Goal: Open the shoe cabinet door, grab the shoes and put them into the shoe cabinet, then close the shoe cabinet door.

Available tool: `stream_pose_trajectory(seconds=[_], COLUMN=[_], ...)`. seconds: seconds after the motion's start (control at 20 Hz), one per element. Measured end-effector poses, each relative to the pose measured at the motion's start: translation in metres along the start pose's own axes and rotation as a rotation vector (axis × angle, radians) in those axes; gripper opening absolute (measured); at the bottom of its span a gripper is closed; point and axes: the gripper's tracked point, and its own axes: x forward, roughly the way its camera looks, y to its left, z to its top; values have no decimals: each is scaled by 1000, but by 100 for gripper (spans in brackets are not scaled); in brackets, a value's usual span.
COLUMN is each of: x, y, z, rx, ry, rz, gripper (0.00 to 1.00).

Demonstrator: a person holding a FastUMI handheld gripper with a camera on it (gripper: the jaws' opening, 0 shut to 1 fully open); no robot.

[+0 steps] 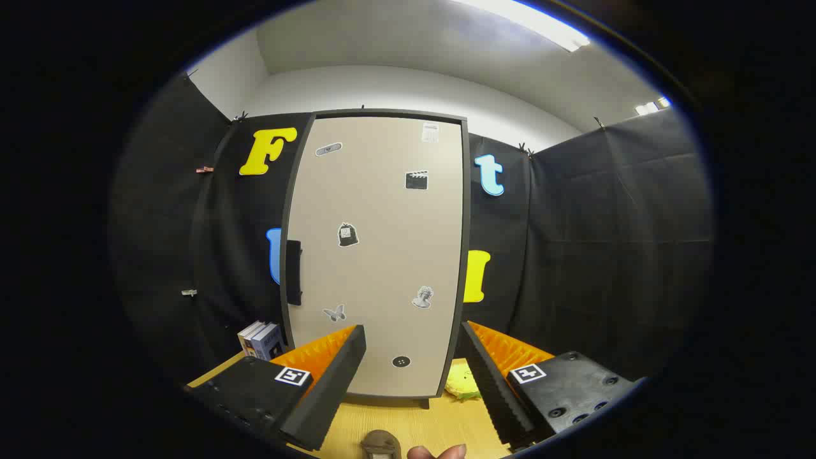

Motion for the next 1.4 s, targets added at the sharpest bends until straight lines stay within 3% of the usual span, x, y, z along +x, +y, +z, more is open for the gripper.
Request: stream_pose_trajectory(seconds=[0.9,1.4], x=[5,37], y=[9,64], z=[-2,11], rx=[9,74], ry=[18,21], rz=[9,76], gripper=[98,98])
